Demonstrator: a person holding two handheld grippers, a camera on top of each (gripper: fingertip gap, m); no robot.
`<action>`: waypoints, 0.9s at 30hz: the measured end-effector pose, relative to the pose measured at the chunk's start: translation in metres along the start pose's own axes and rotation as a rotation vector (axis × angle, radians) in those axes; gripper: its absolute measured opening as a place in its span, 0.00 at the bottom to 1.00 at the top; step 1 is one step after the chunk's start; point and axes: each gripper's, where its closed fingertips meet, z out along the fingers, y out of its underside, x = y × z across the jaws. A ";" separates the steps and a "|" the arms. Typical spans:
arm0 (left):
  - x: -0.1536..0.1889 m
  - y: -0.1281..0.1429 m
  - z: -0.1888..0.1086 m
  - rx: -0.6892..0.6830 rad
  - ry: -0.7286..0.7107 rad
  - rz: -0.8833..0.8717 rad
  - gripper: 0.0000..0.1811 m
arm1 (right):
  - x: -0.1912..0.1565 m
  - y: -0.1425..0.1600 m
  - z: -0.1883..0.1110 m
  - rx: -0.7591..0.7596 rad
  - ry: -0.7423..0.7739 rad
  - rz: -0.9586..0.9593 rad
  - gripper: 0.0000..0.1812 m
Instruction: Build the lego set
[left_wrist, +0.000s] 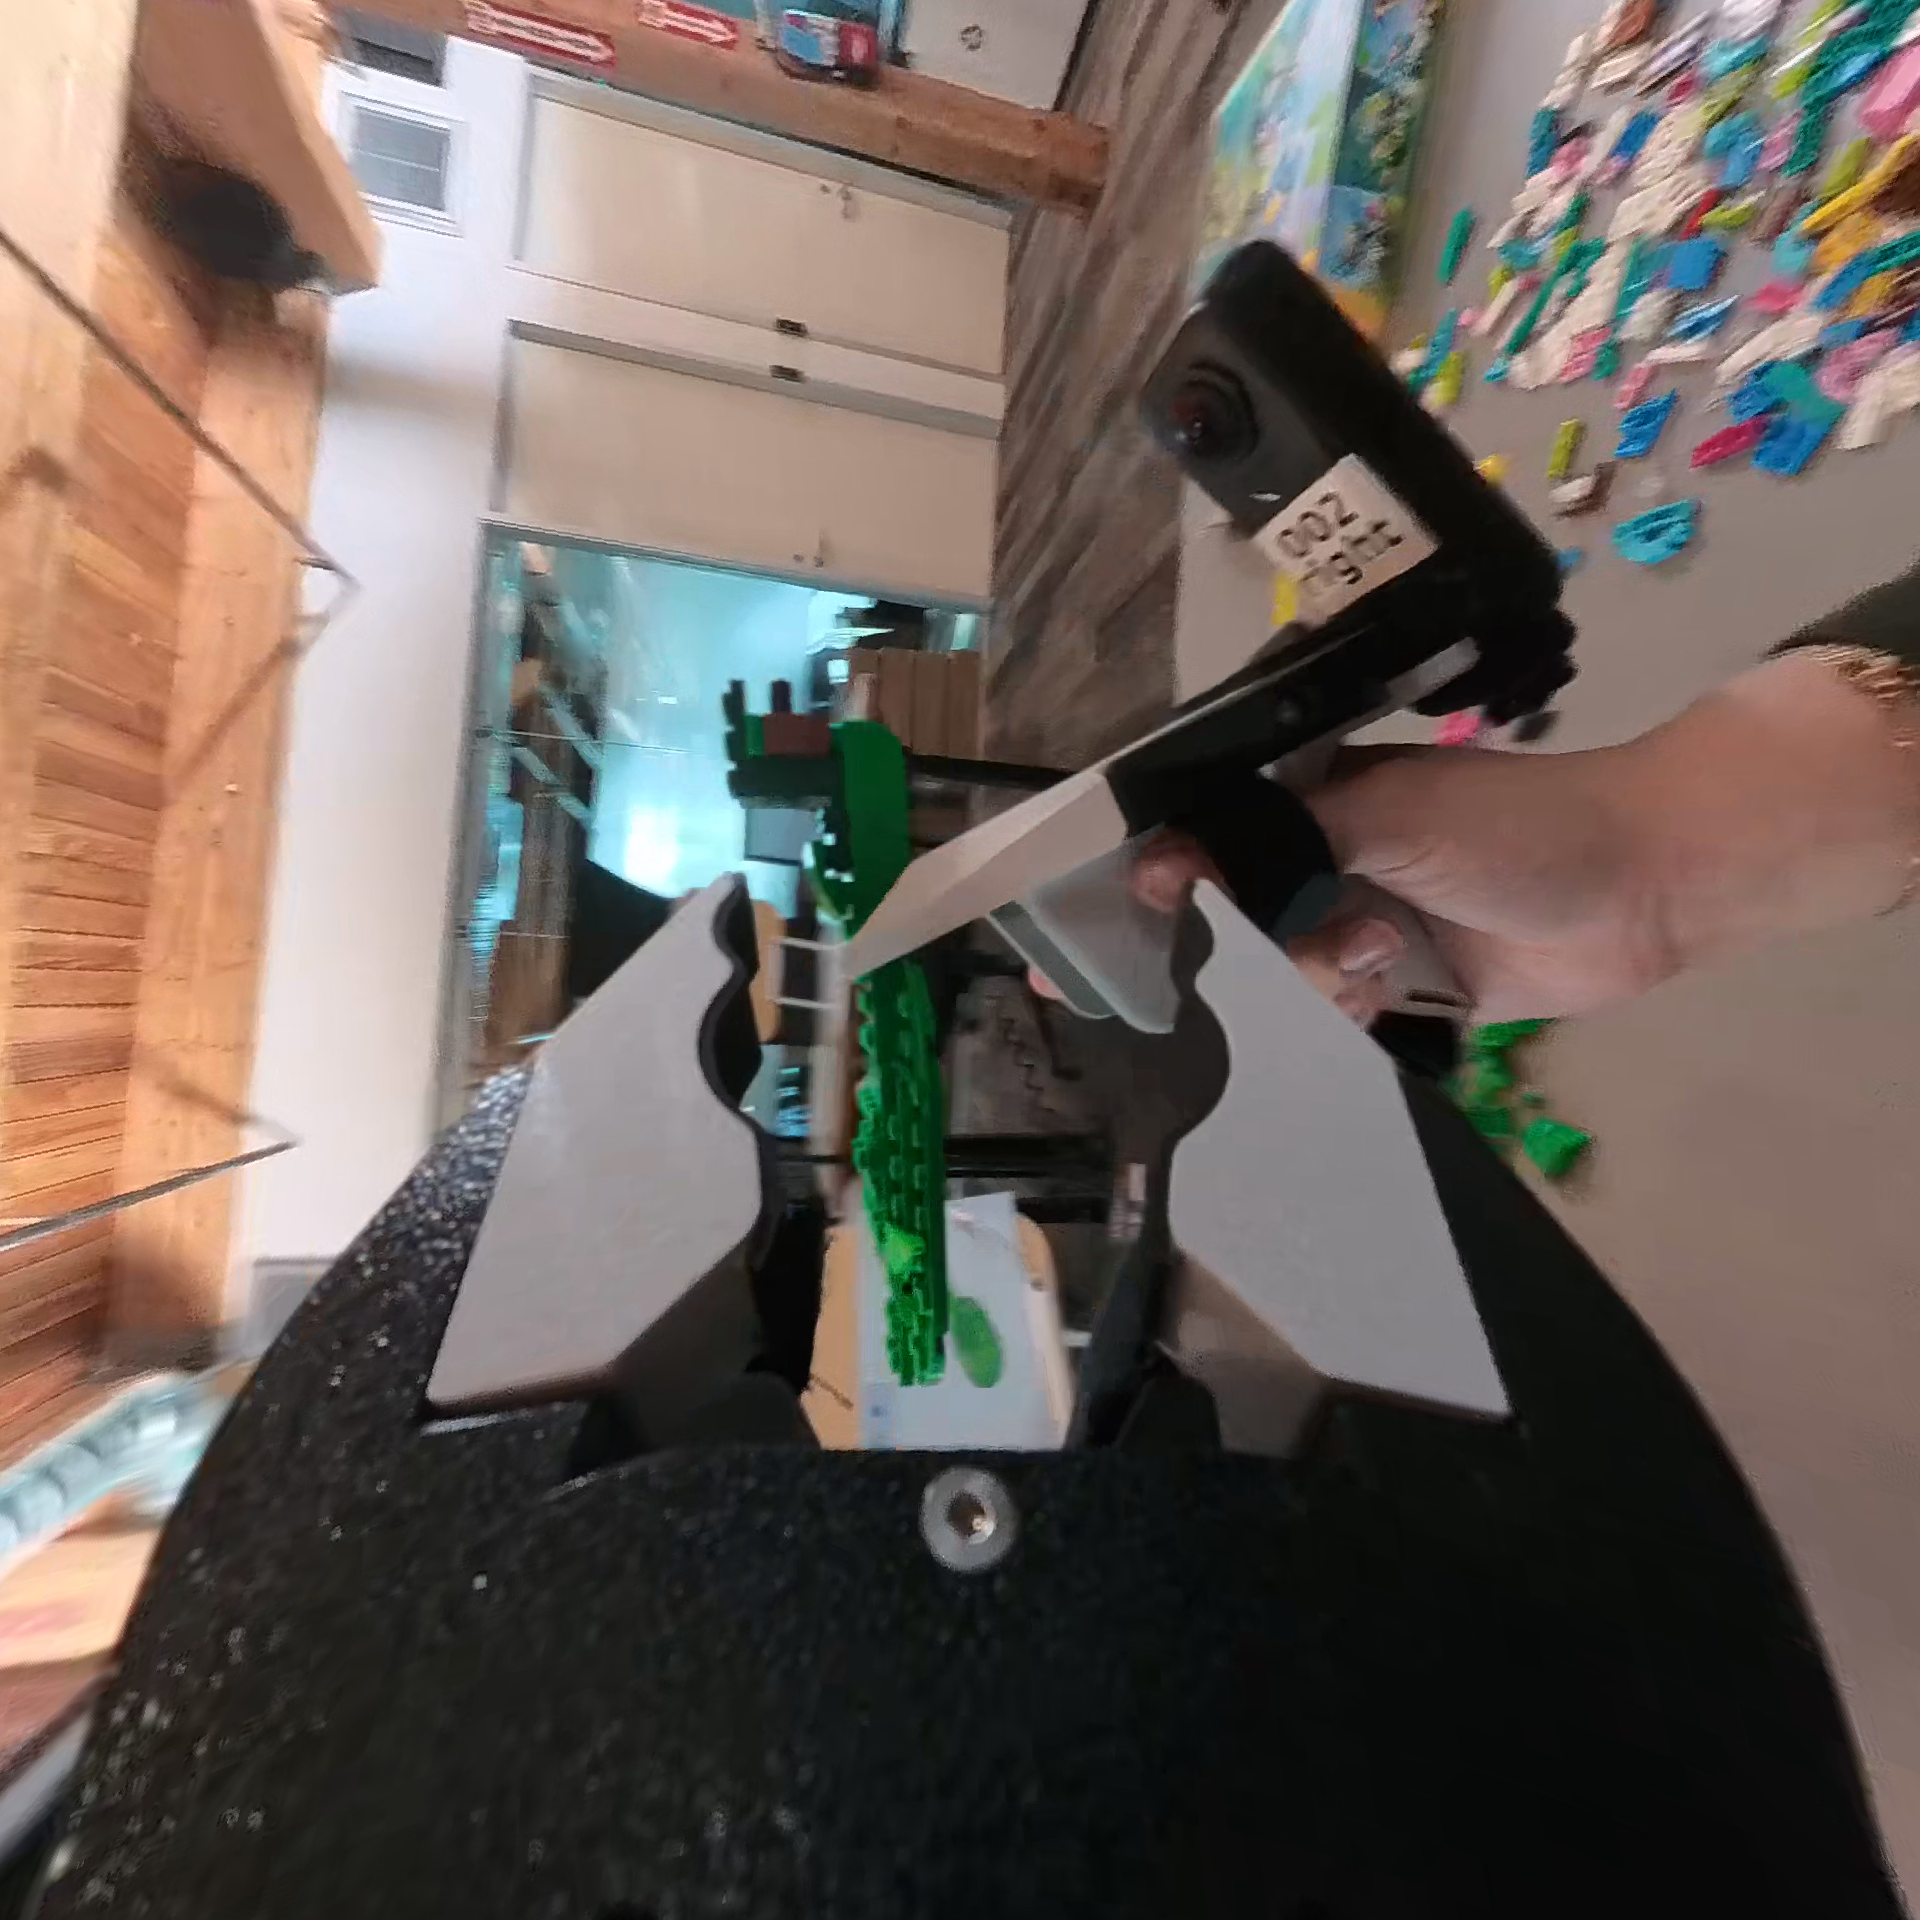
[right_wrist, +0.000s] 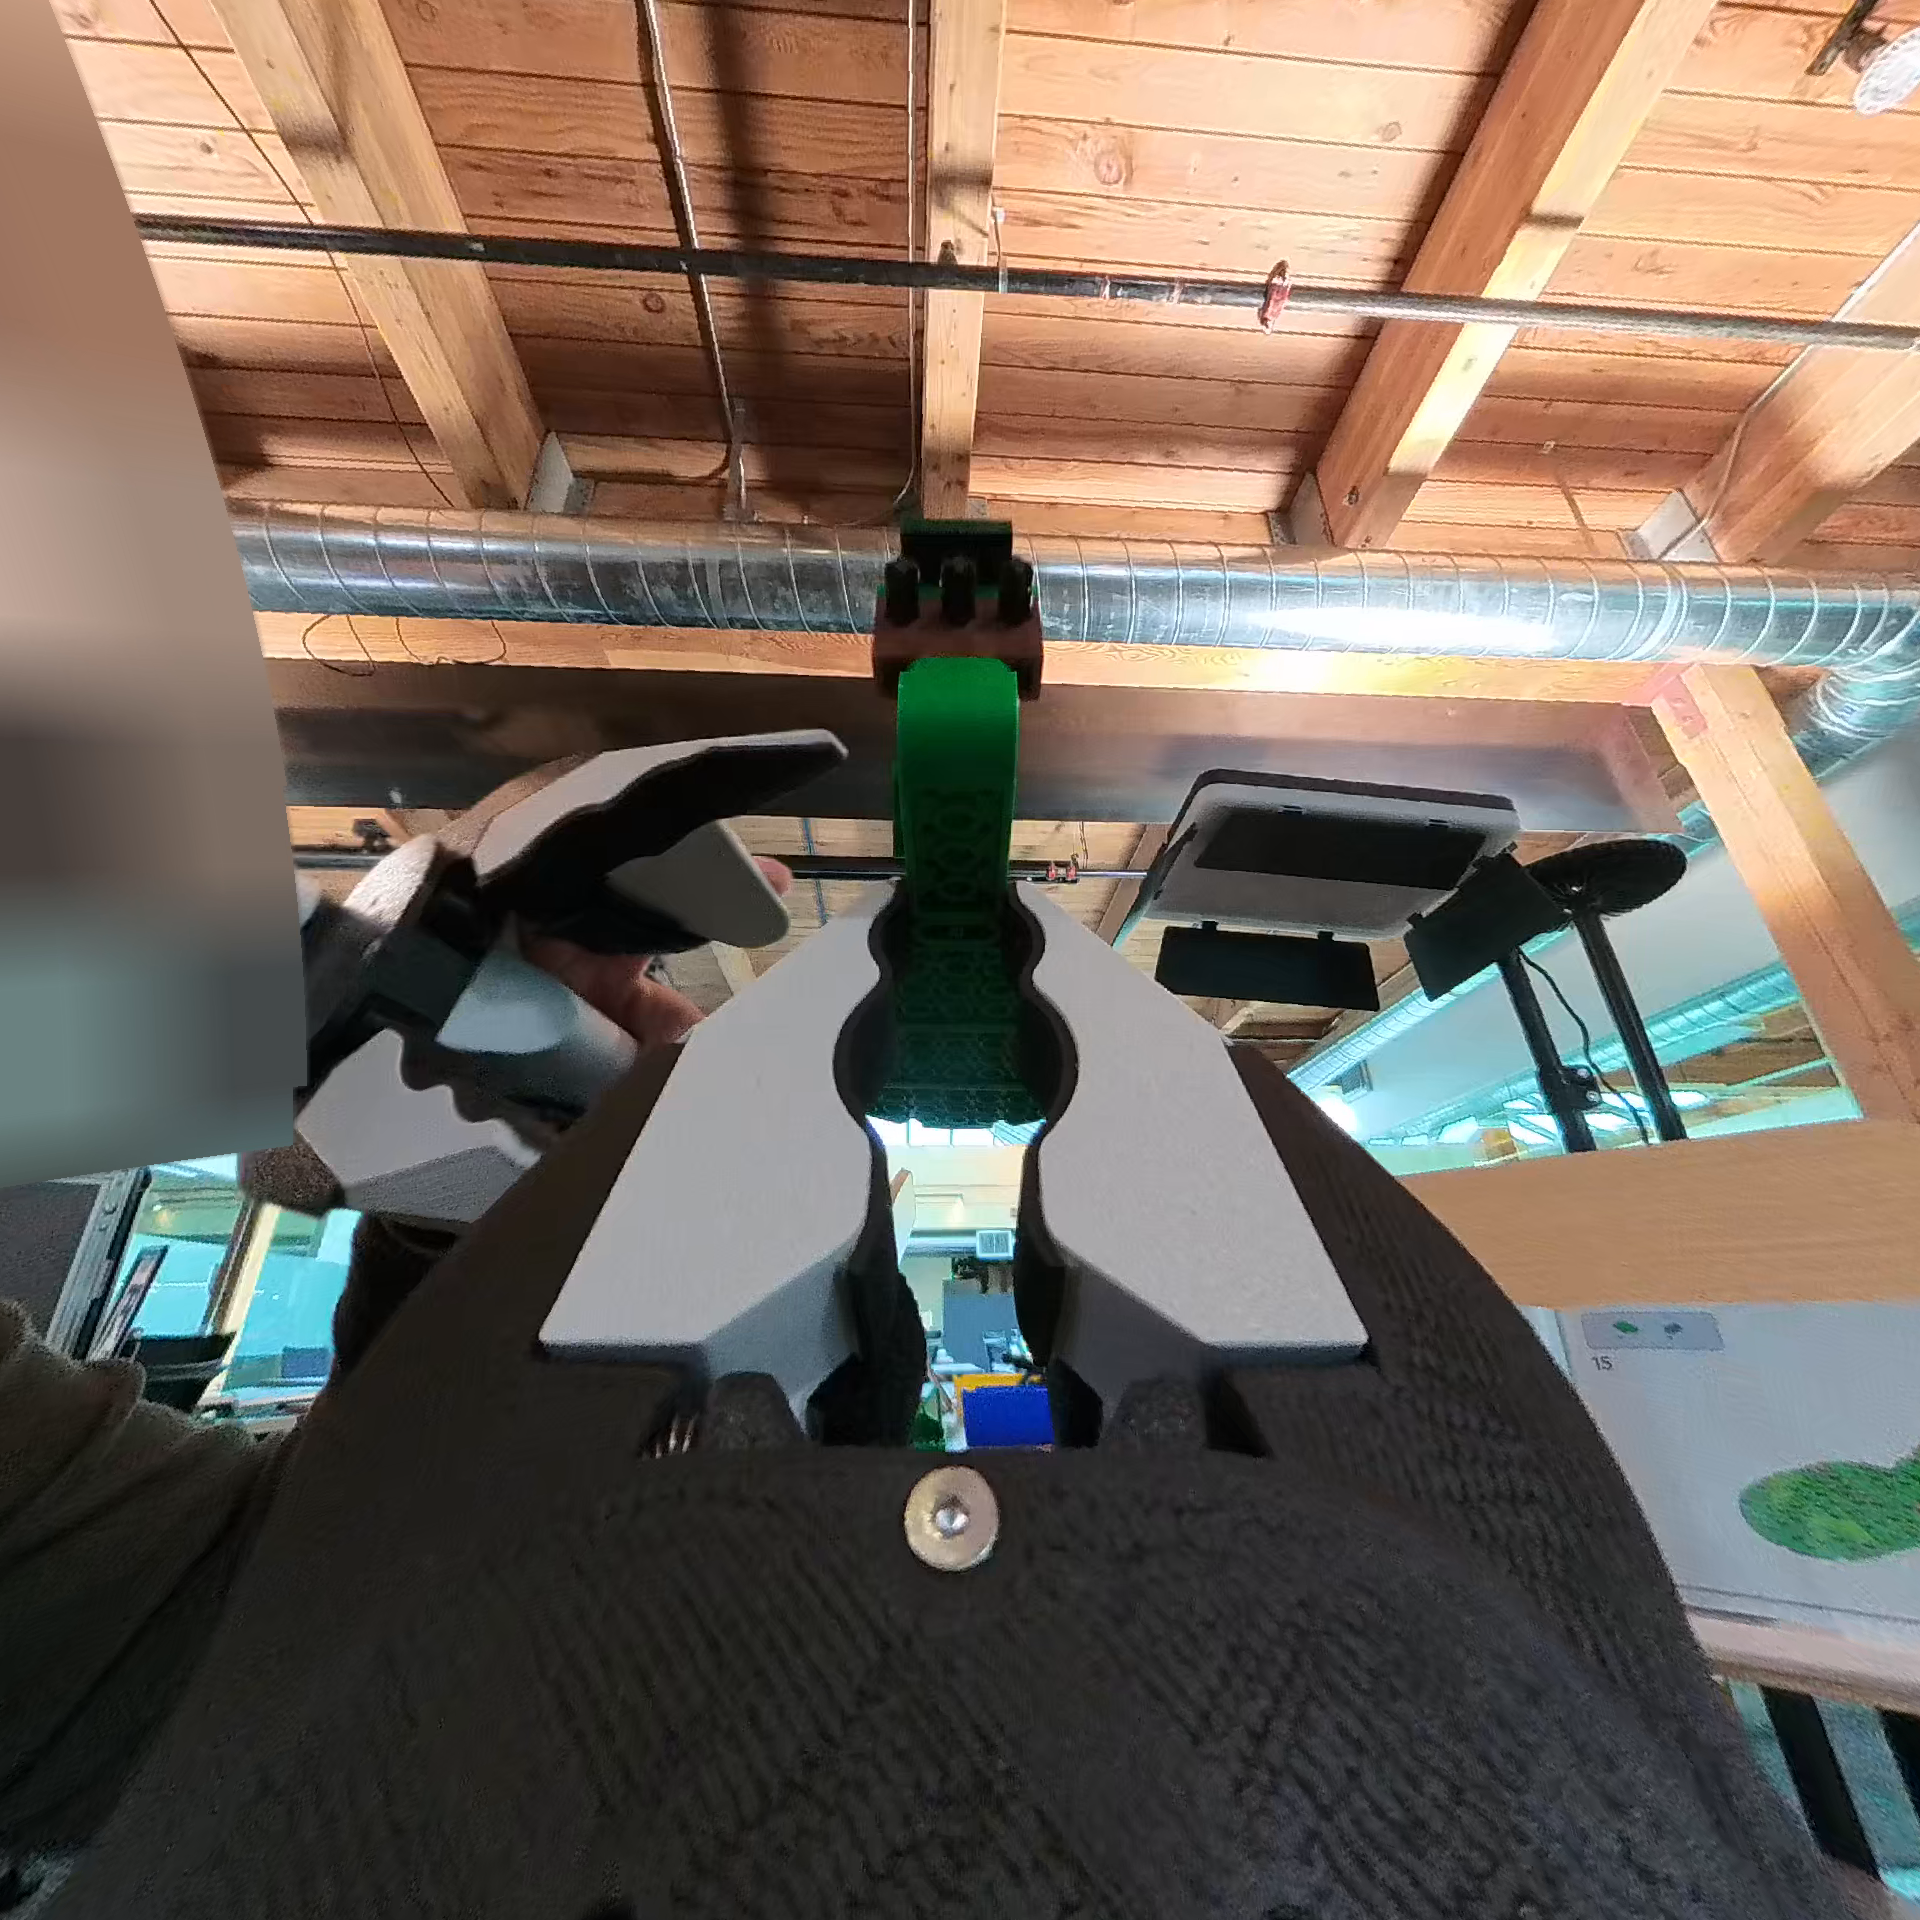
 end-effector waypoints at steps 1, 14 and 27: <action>0.003 -0.001 -0.001 0.013 0.057 -0.046 0.46 | -0.001 0.000 0.000 -0.004 -0.002 -0.002 0.08; 0.016 0.005 0.002 0.016 0.259 -0.138 0.56 | -0.004 0.003 0.002 -0.030 -0.008 -0.029 0.08; 0.018 0.009 0.005 -0.012 0.249 -0.097 0.55 | -0.006 0.005 0.003 -0.036 -0.016 -0.018 0.08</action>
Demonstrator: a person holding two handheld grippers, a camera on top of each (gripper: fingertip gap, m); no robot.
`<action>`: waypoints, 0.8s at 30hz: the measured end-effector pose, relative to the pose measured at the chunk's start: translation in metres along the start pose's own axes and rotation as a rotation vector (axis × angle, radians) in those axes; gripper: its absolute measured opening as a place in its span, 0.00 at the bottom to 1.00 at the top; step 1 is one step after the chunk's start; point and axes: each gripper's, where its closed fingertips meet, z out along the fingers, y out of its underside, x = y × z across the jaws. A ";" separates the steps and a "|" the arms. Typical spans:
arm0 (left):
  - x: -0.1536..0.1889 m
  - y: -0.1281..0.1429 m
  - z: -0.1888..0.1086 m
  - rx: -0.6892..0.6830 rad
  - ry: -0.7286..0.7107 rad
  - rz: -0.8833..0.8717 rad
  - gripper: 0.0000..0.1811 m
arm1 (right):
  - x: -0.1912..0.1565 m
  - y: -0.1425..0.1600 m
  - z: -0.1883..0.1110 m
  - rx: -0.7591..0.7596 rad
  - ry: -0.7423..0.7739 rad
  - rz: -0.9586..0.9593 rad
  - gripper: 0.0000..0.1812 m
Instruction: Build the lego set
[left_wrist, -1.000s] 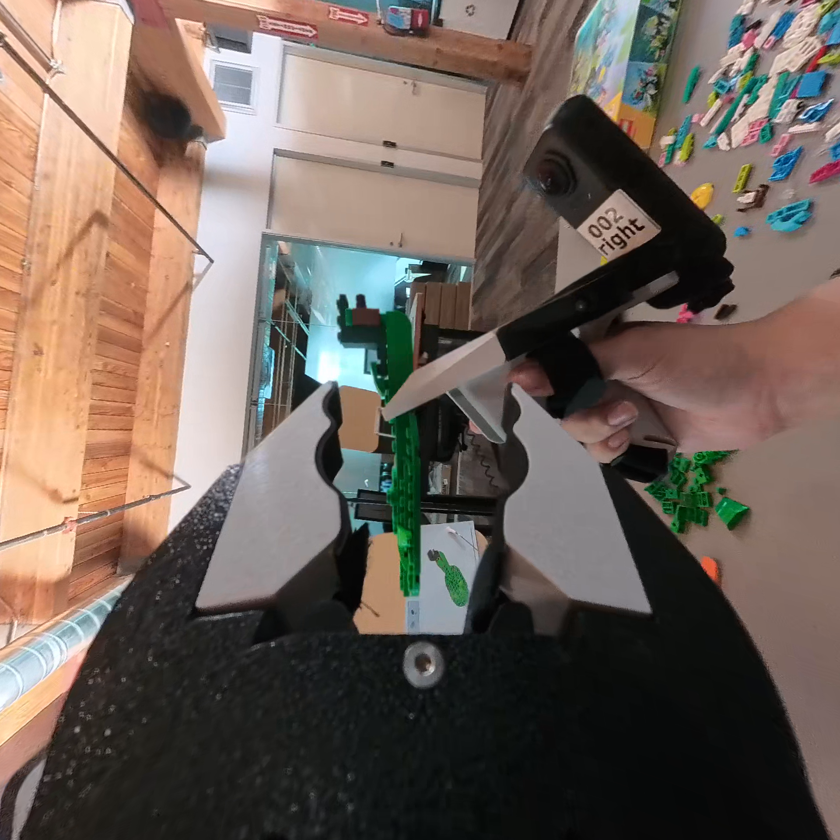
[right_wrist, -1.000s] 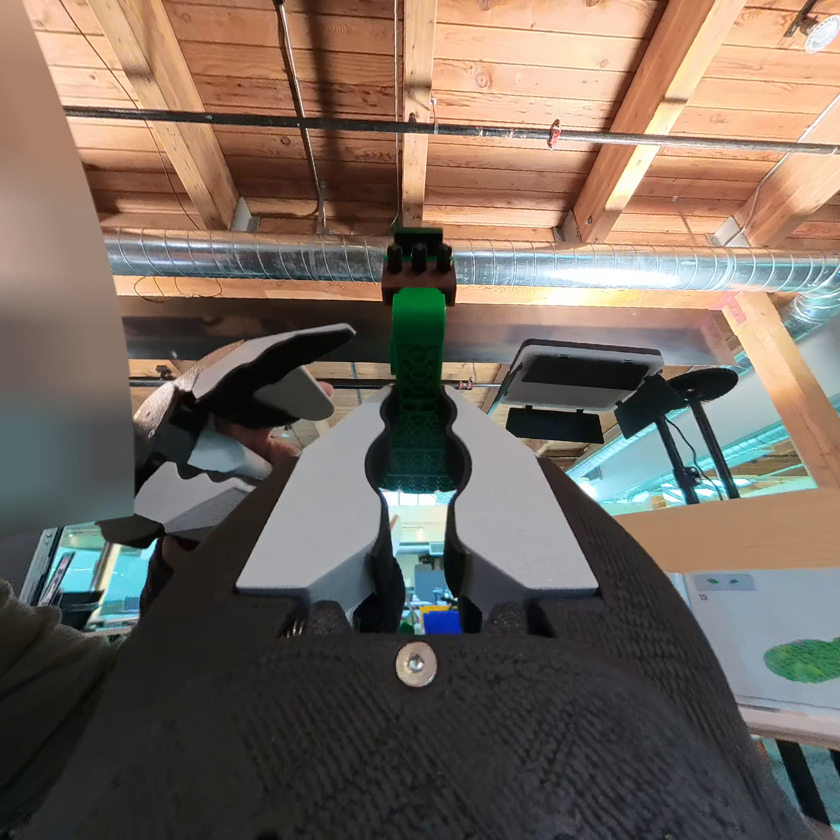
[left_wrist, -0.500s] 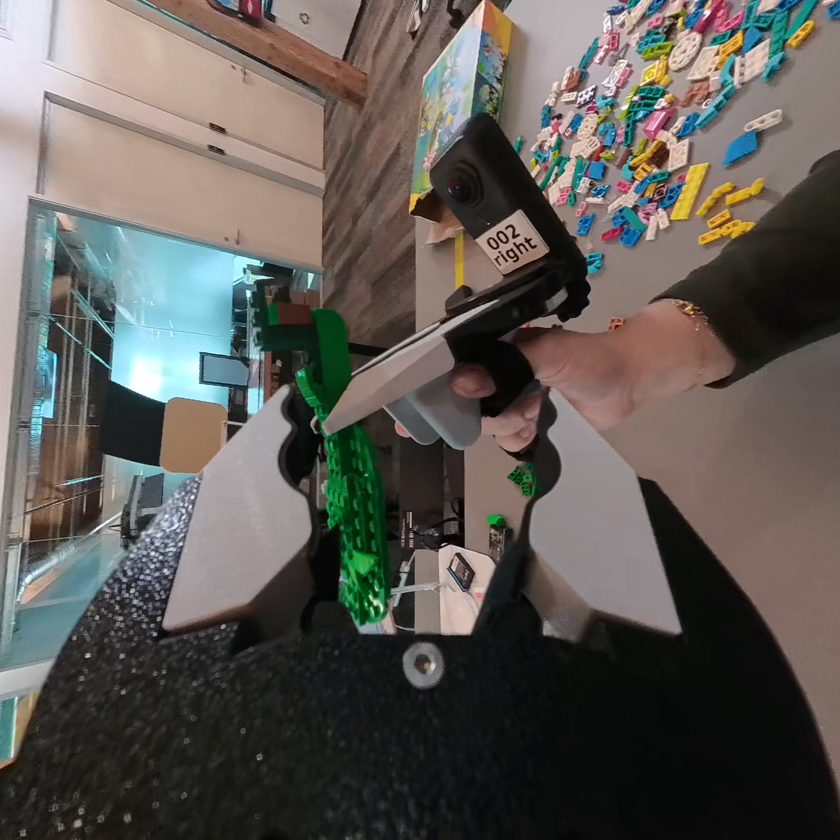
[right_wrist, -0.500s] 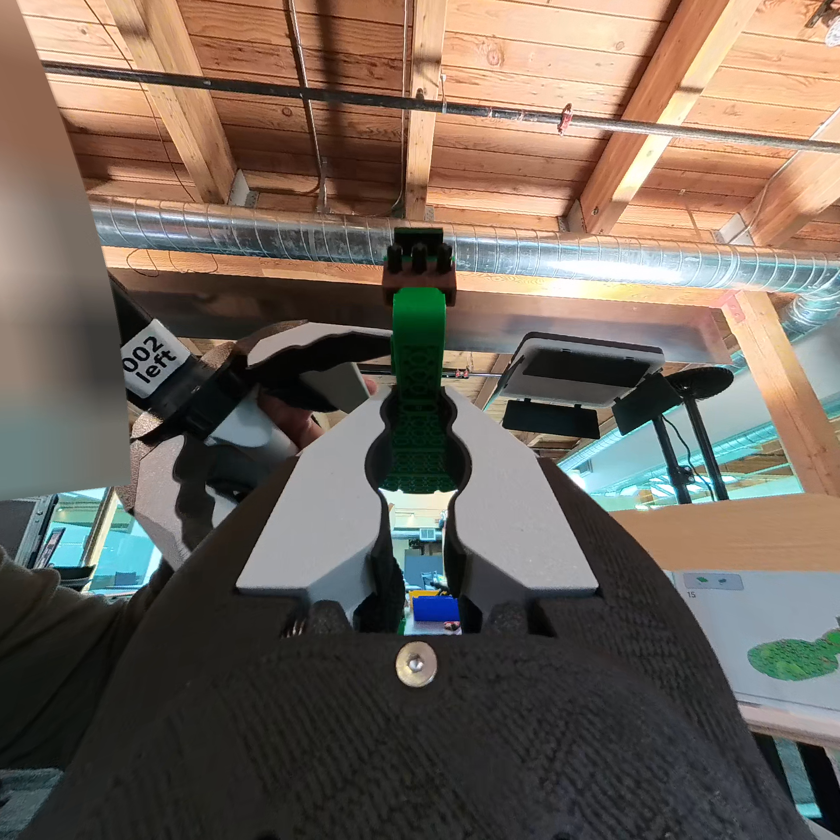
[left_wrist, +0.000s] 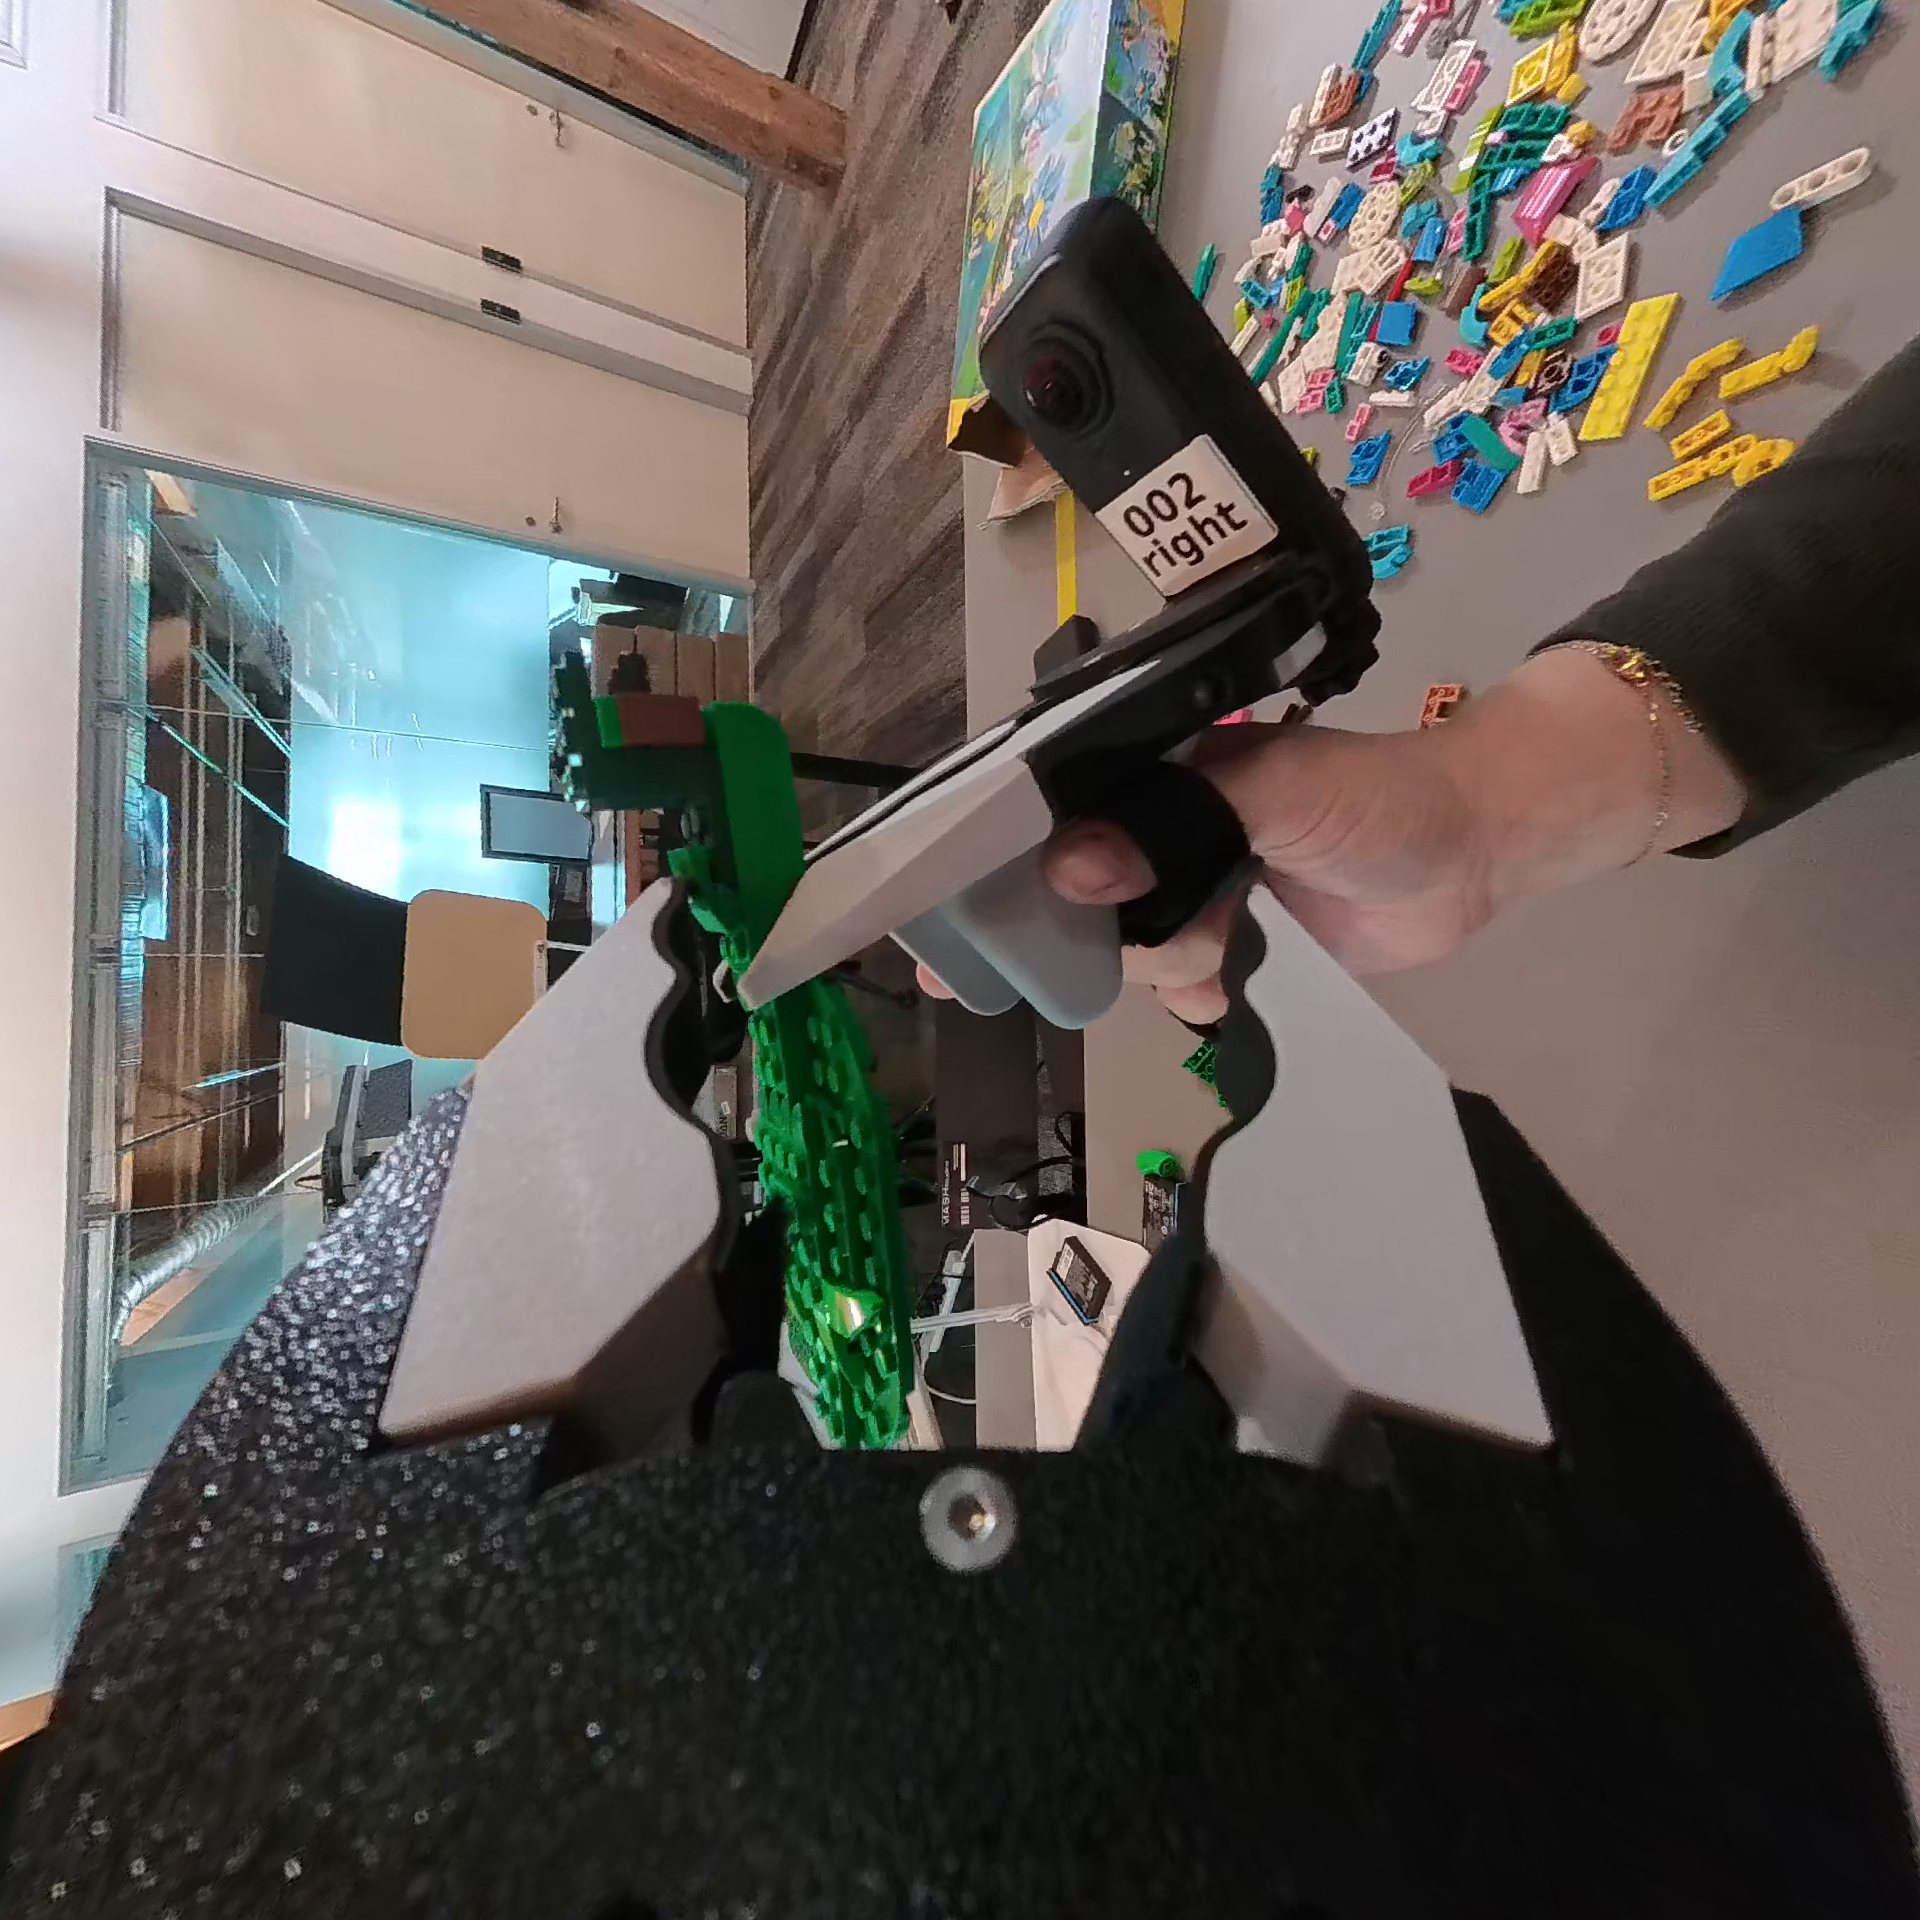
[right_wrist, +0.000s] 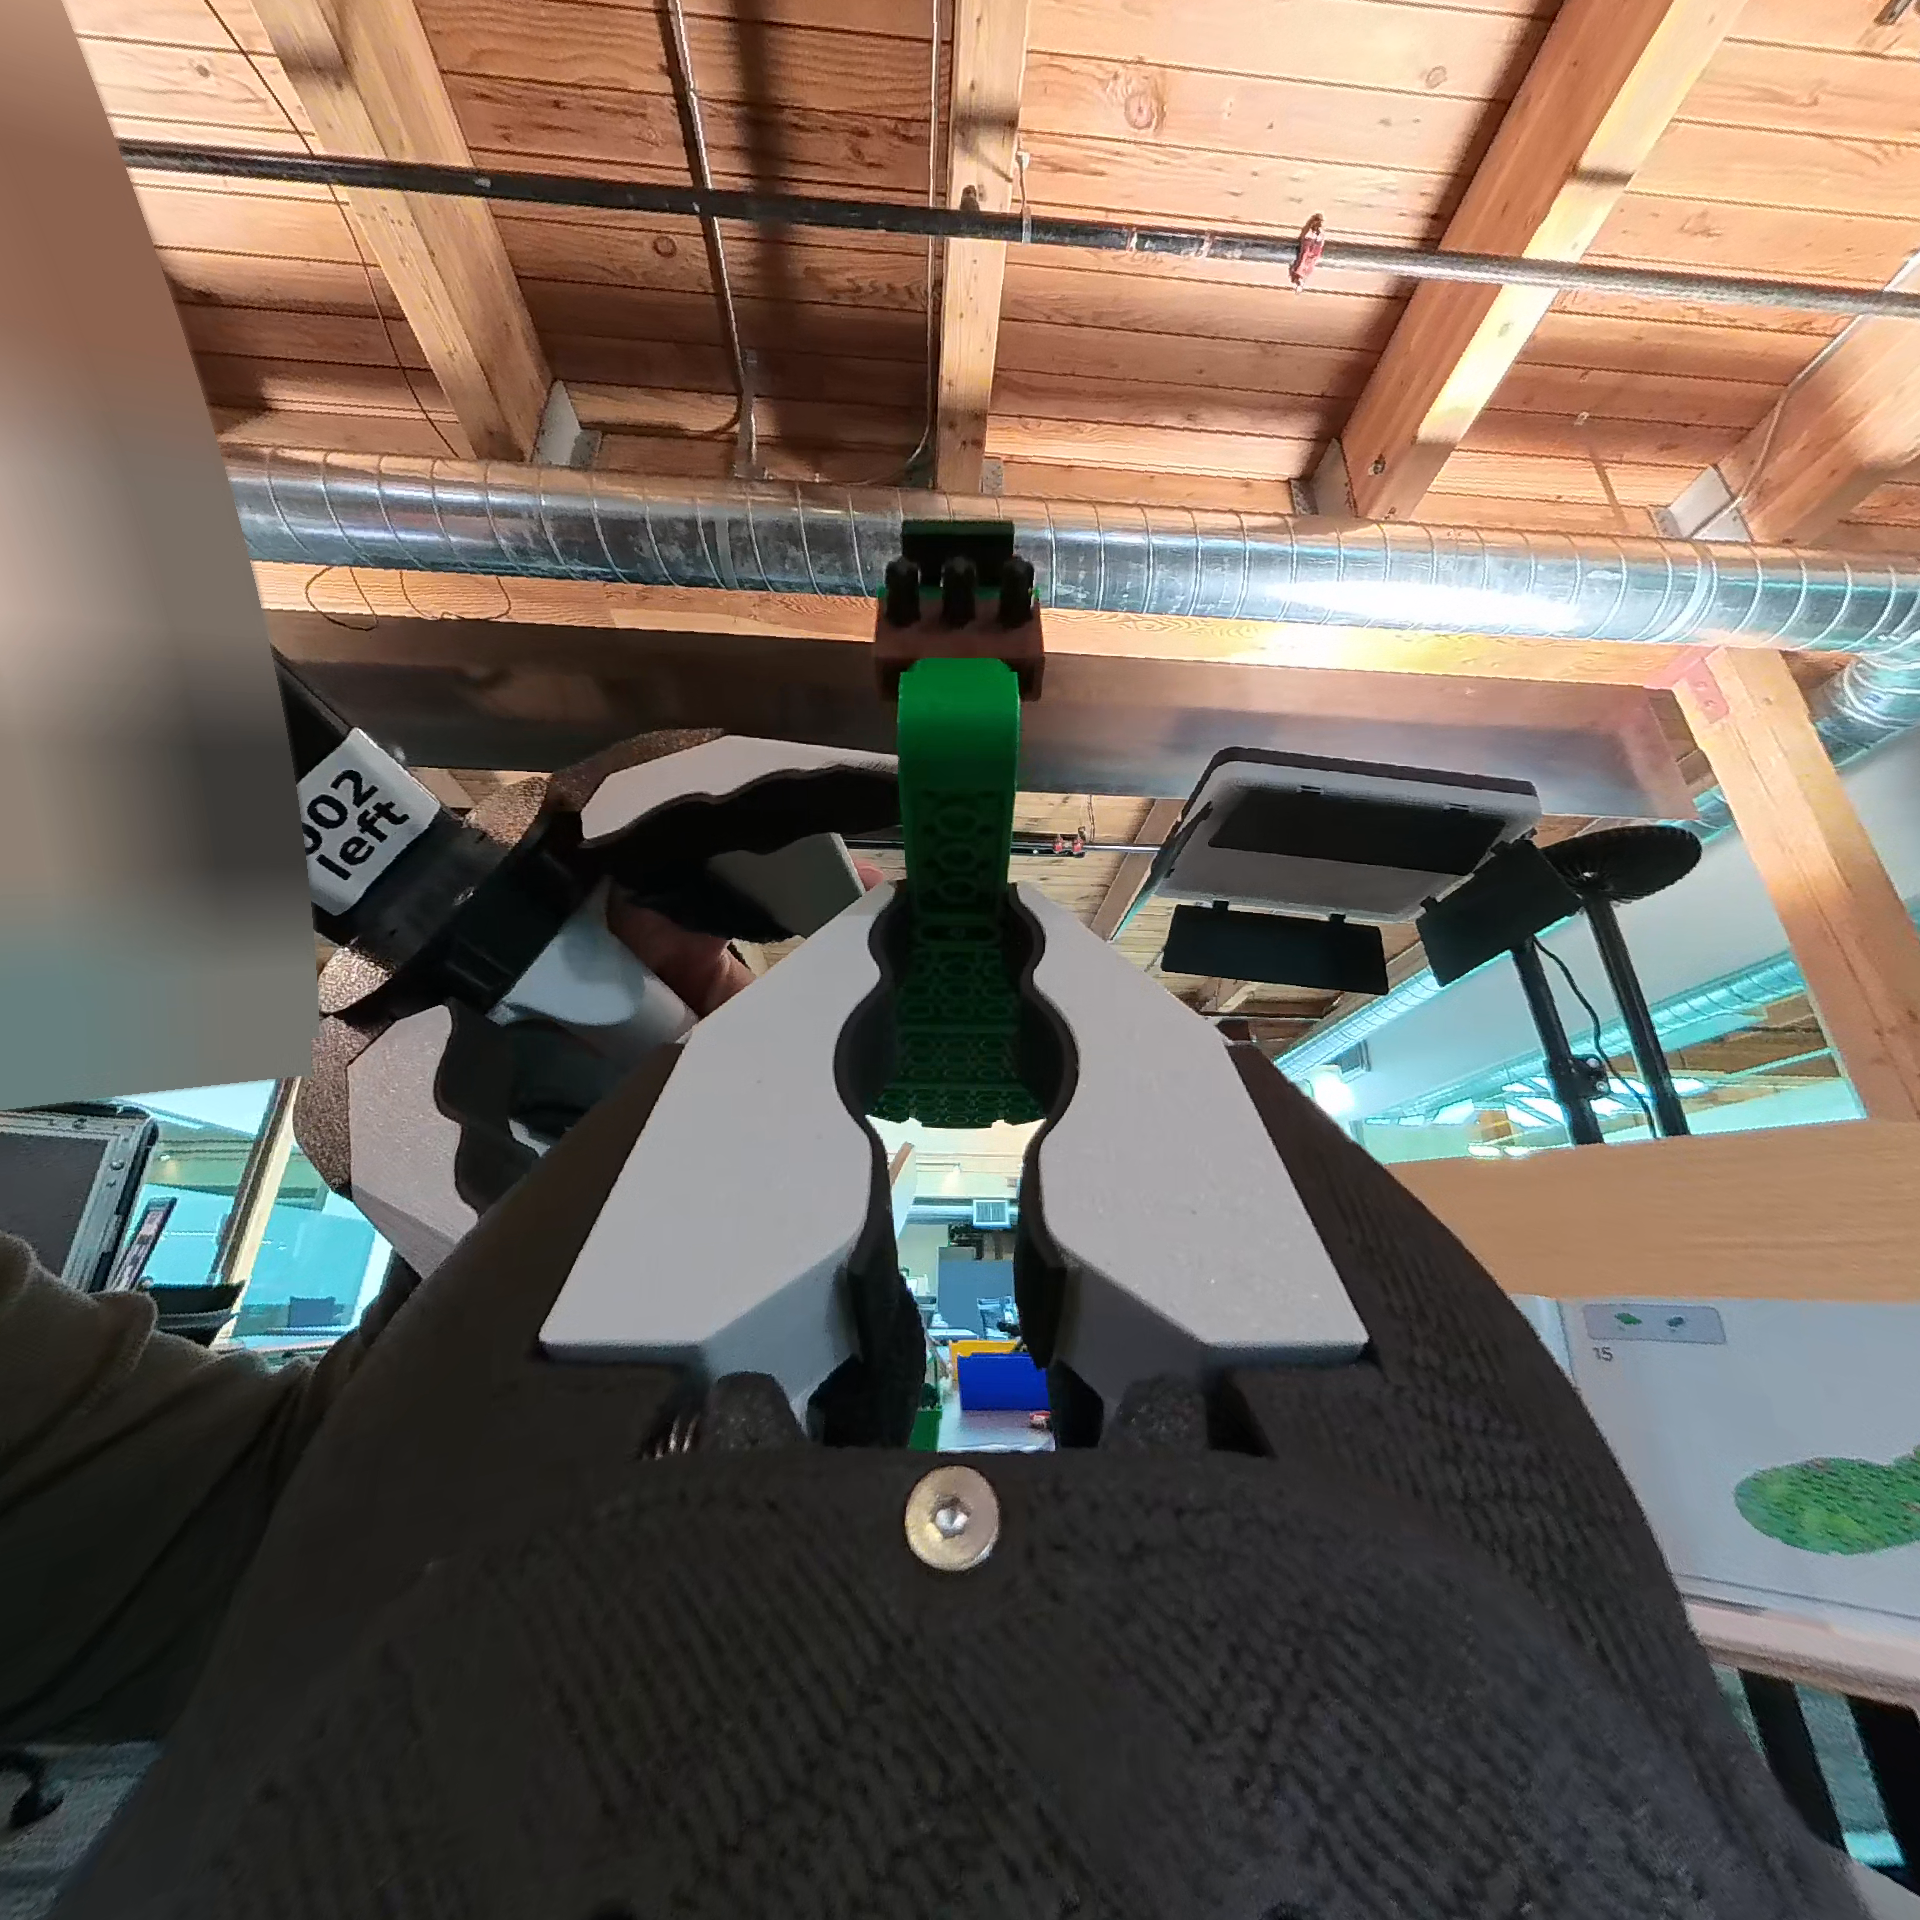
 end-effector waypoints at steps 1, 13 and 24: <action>0.000 0.001 0.000 -0.002 -0.002 0.002 0.55 | 0.000 0.000 0.000 -0.001 0.000 0.000 0.08; 0.000 0.004 0.002 -0.020 -0.025 0.015 0.54 | 0.002 0.002 0.000 0.006 0.007 0.031 0.08; -0.003 0.006 0.005 -0.028 -0.055 0.035 0.54 | 0.003 0.003 0.001 0.005 0.013 0.043 0.08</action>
